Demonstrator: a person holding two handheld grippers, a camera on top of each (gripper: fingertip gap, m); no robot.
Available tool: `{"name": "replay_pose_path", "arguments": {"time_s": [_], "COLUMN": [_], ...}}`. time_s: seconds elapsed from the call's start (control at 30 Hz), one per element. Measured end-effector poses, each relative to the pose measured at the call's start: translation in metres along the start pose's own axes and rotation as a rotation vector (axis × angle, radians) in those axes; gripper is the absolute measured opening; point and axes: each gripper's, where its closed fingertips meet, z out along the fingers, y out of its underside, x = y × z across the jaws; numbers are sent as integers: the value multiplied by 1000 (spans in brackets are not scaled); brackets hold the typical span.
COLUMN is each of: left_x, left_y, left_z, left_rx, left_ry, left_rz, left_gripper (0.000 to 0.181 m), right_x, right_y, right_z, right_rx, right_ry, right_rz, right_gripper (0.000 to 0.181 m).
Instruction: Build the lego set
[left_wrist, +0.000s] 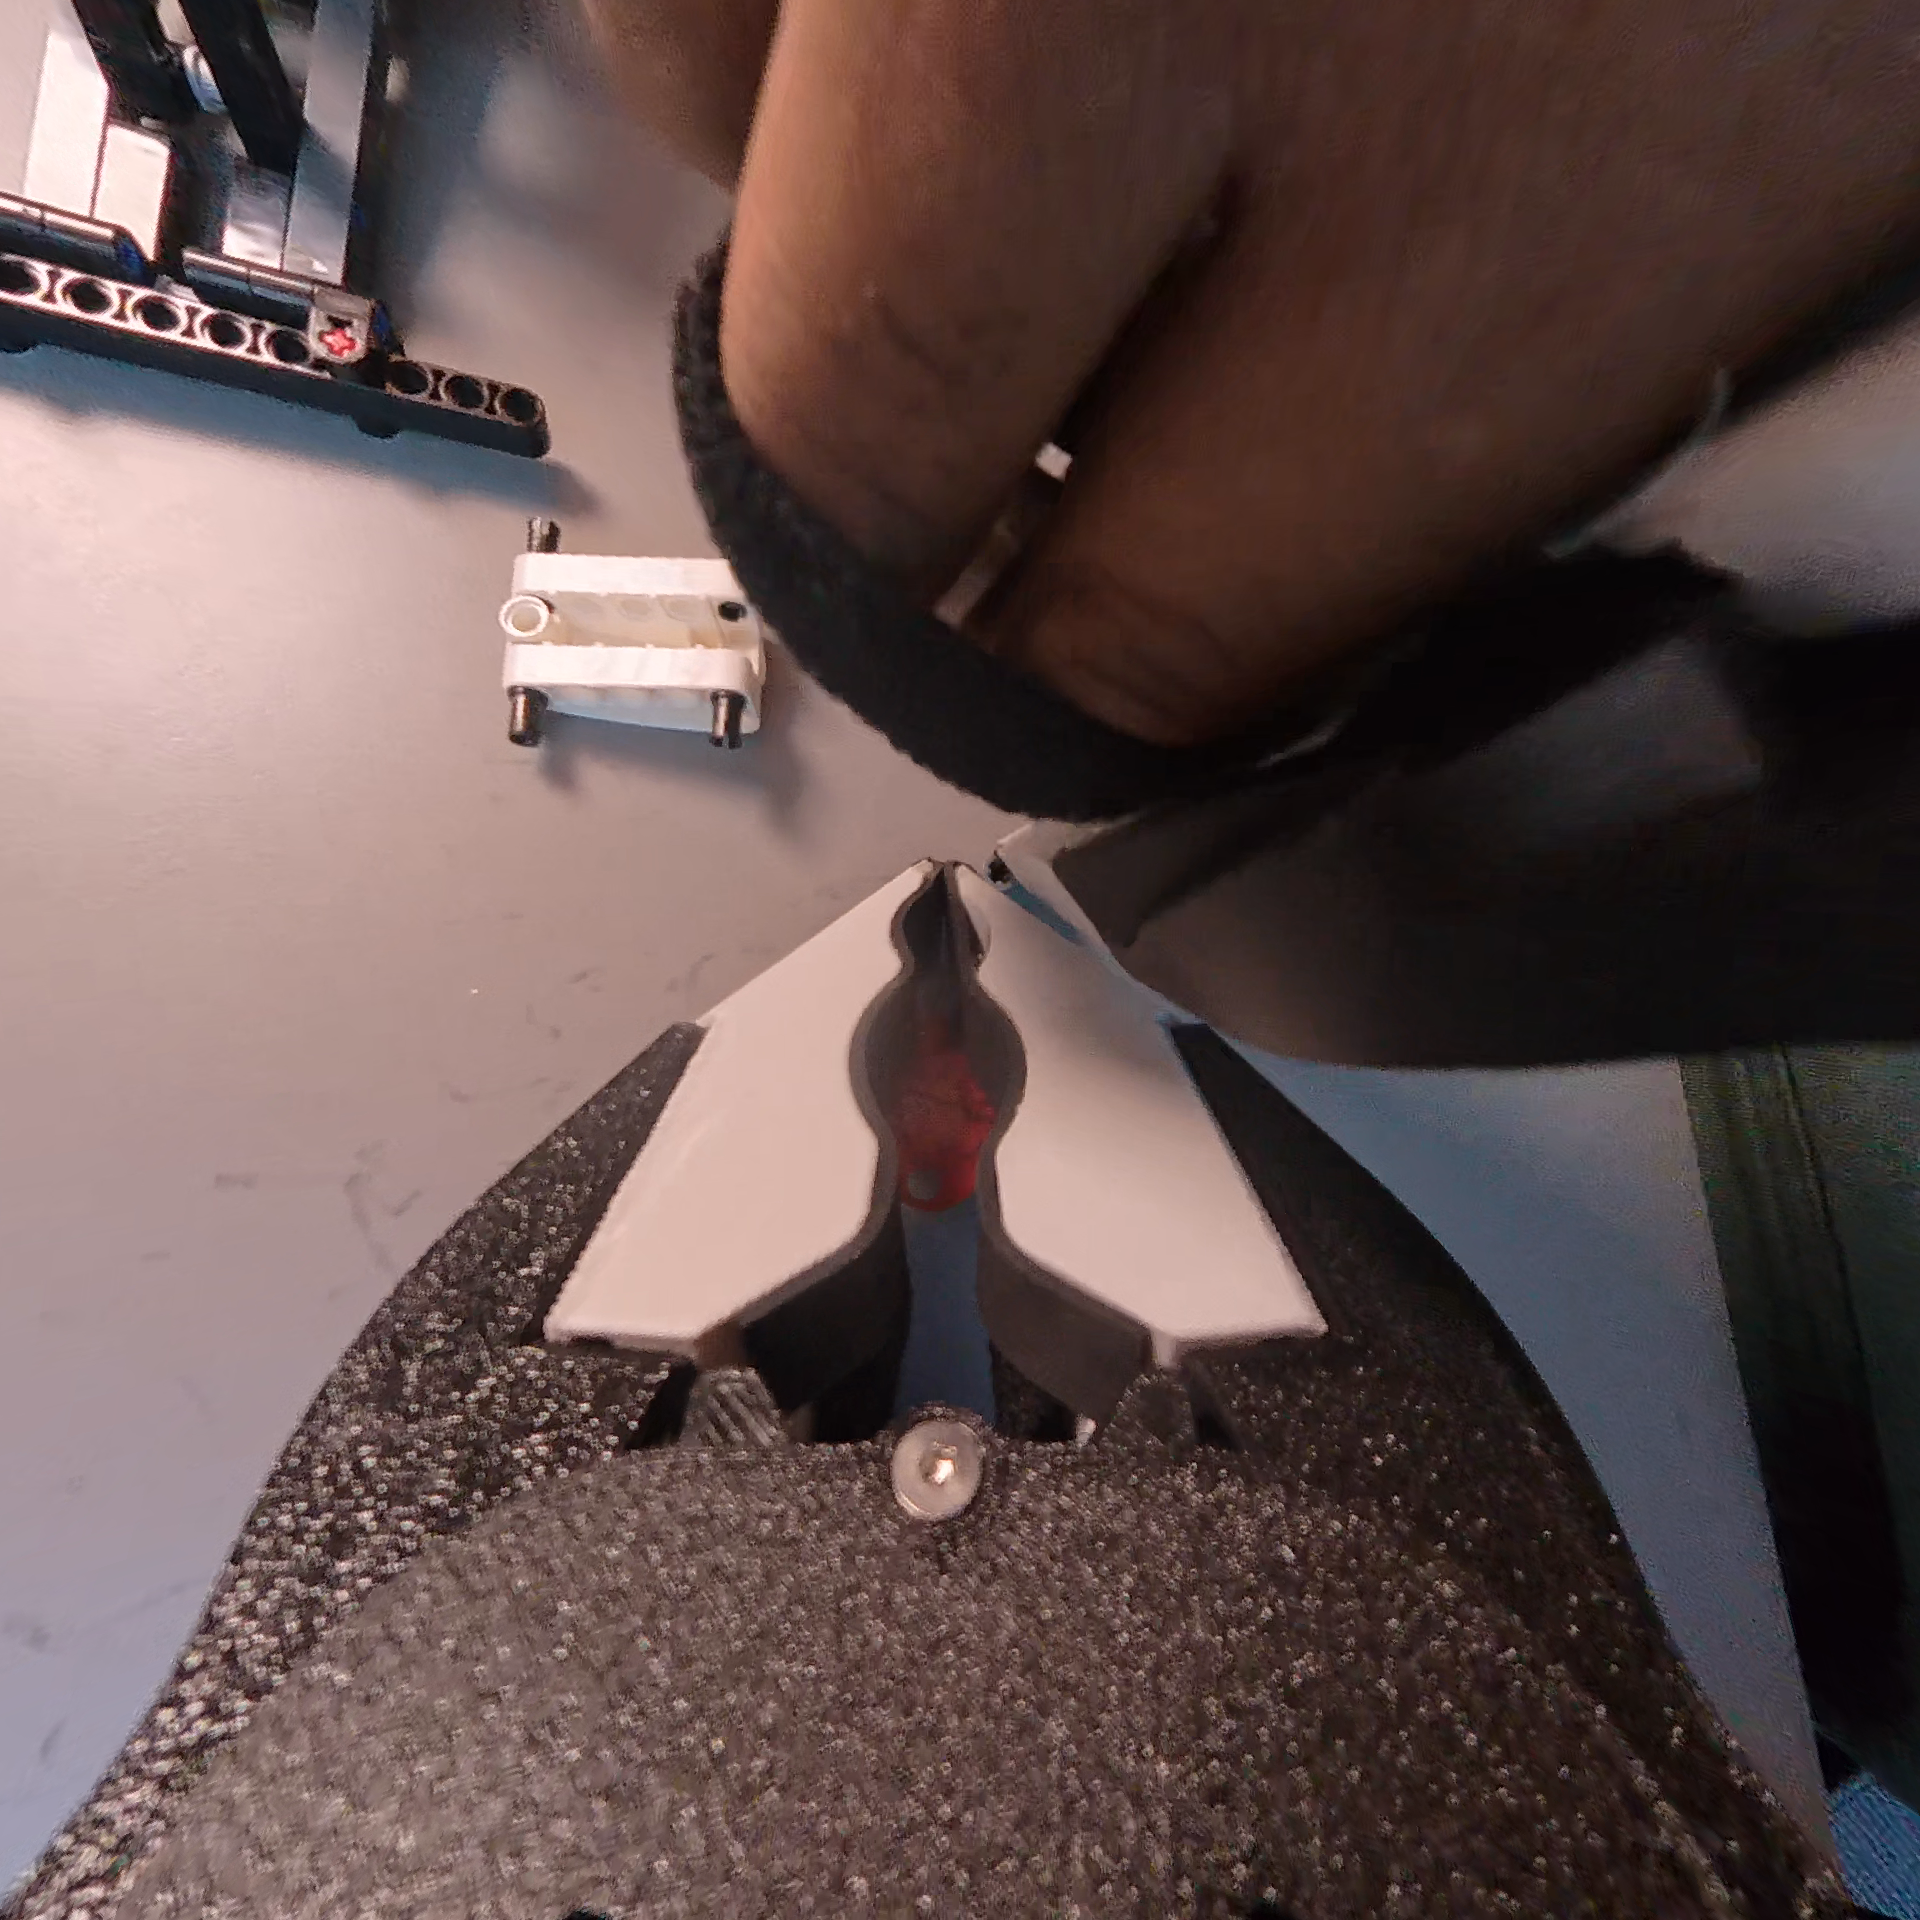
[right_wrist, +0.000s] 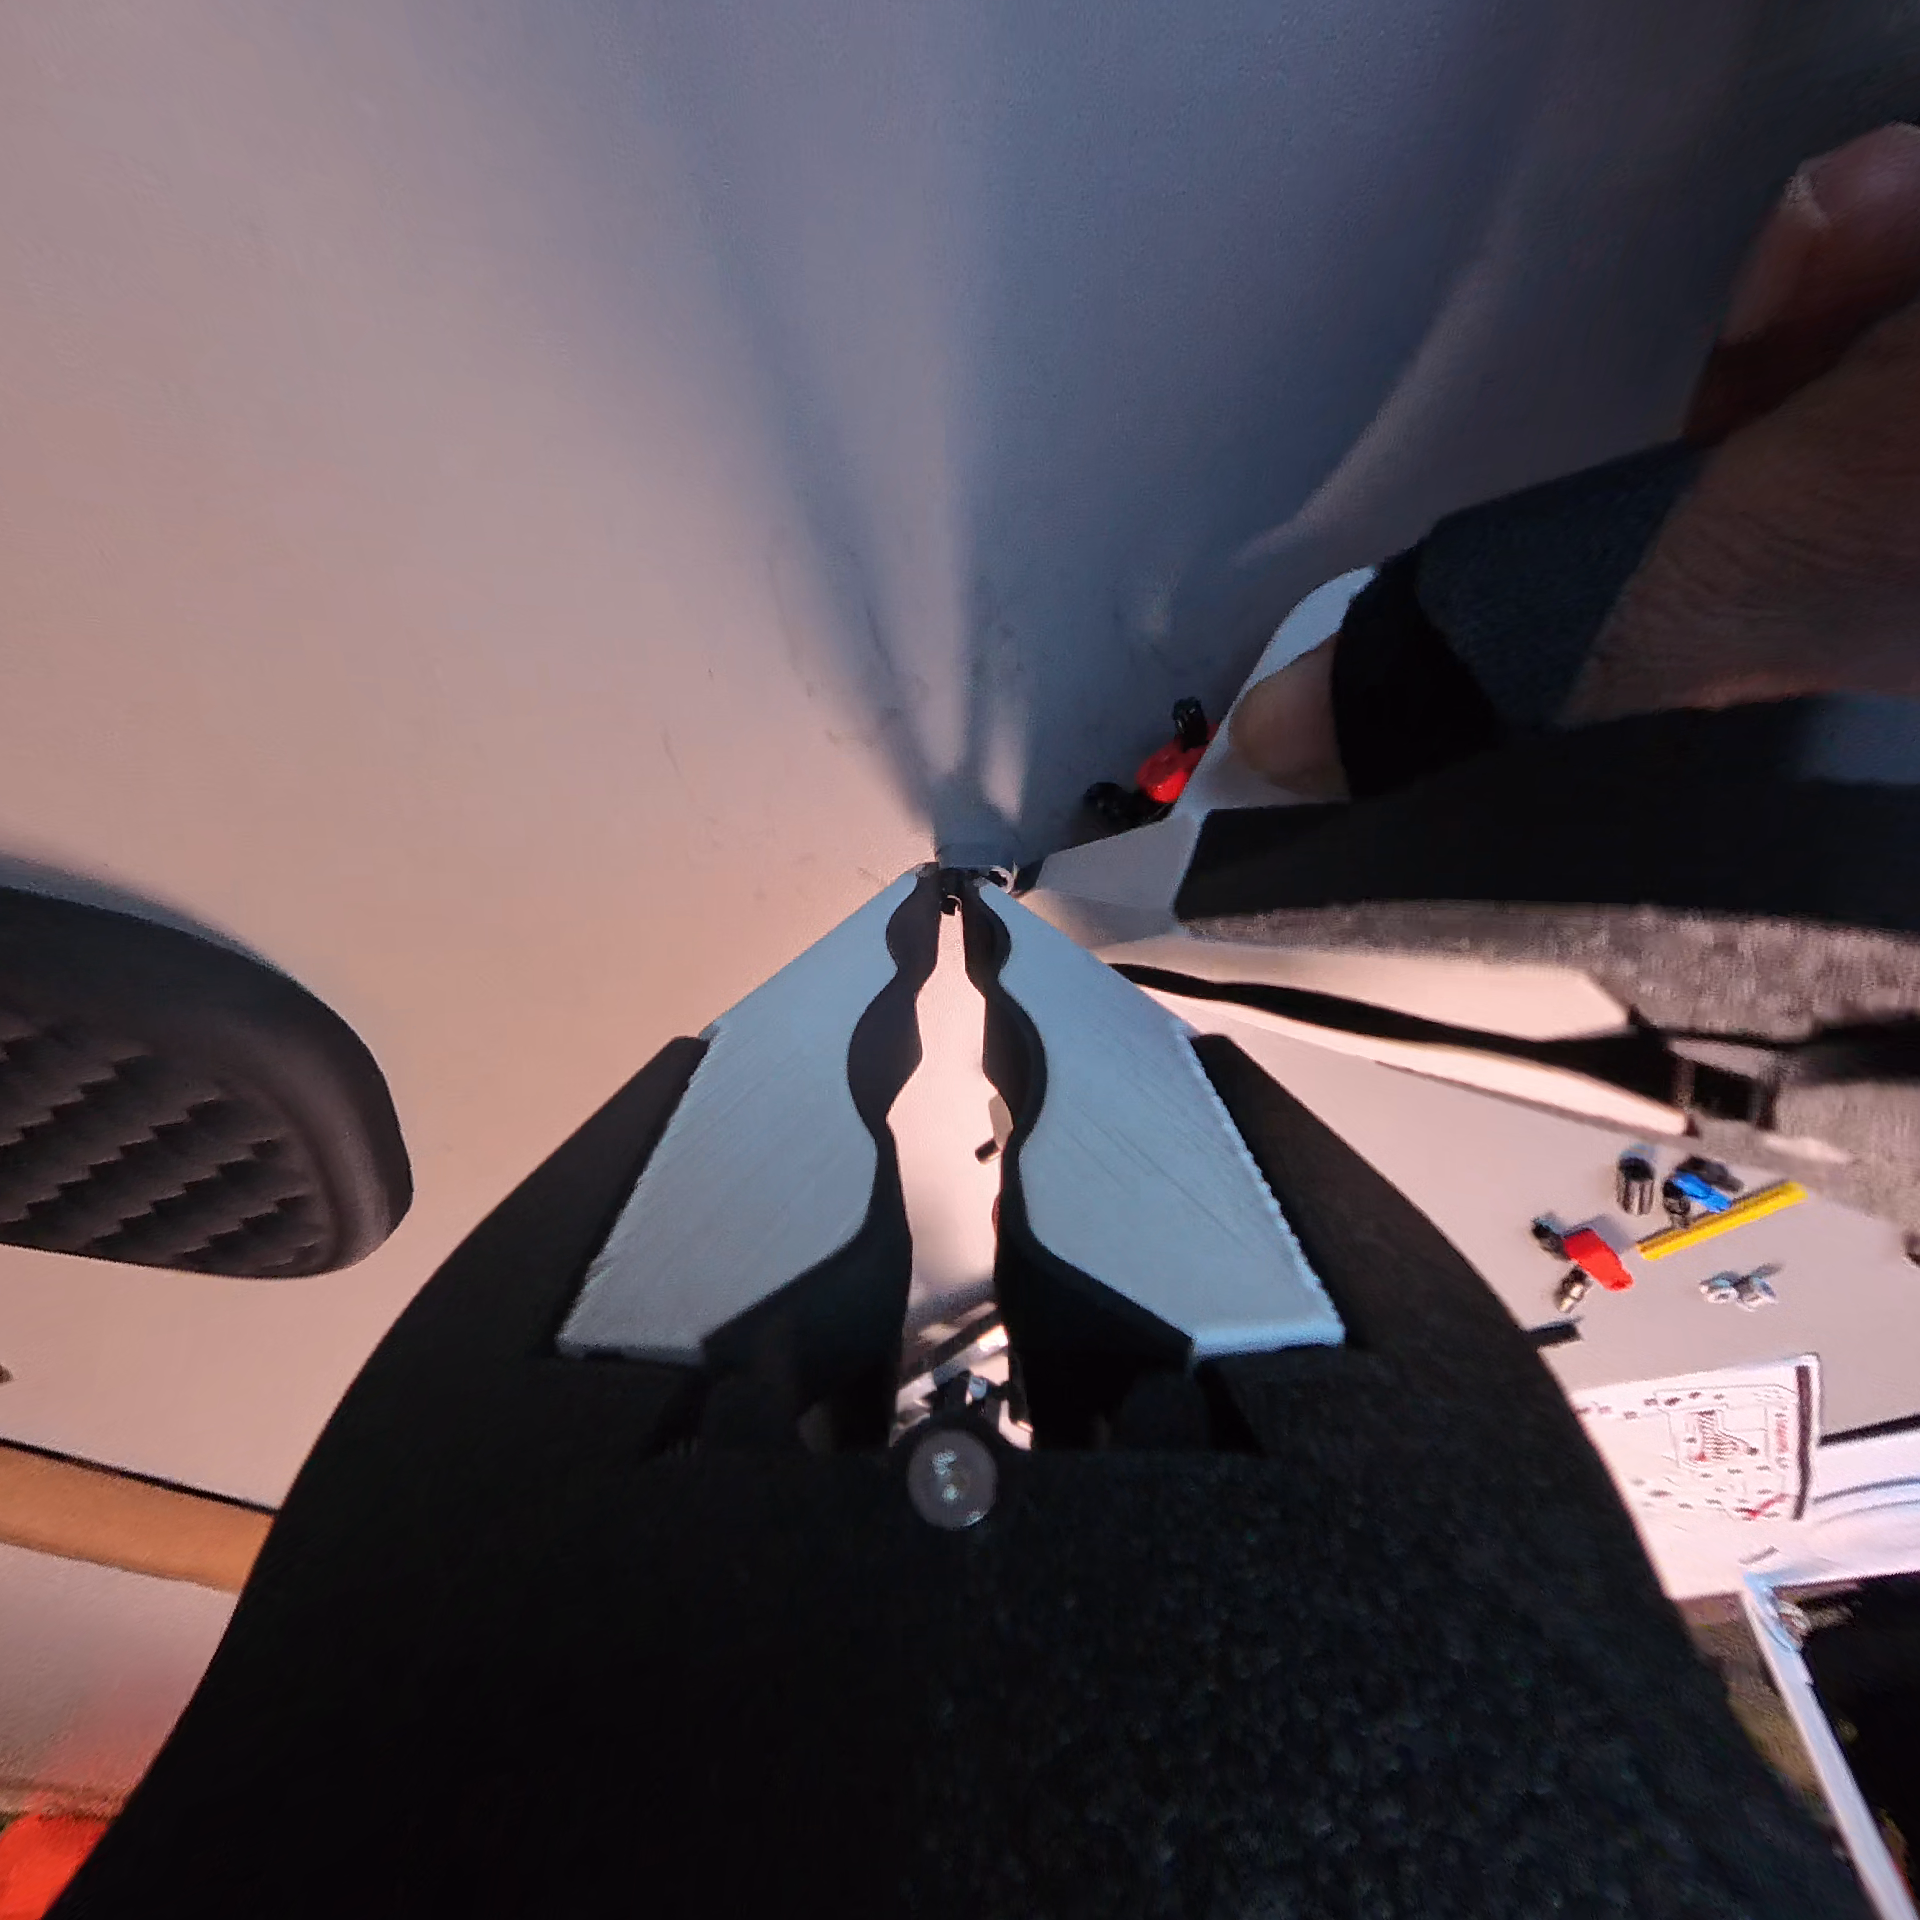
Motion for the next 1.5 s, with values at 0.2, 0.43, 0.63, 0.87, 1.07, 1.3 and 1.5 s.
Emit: {"name": "replay_pose_path", "arguments": {"time_s": [0.2,0.43,0.63,0.87,1.07,1.3,1.5], "left_x": [0,5,28,63,57,62,52], "left_y": [-3,-13,-27,-46,-75,-92,-87], "left_z": [-2,-16,-37,-58,-92,-103,-91], "left_rx": [25,124,249,386,657,796,743], "left_ry": [4,39,179,393,480,558,418], "left_rz": [17,27,55,17,-137,-233,-268], "left_gripper": [0,12,21,8,7,7,9], "right_x": [1,-1,-1,-9,9,11,10], "right_y": [0,2,-9,-18,1,3,11], "right_z": [-1,-8,-54,-93,-132,-146,-129], "right_rx": [66,178,435,589,734,761,647], "right_ry": [39,117,215,322,751,1053,959], "right_rz": [58,142,263,293,437,463,445], "right_gripper": [4,4,4,5,31,16,15]}}
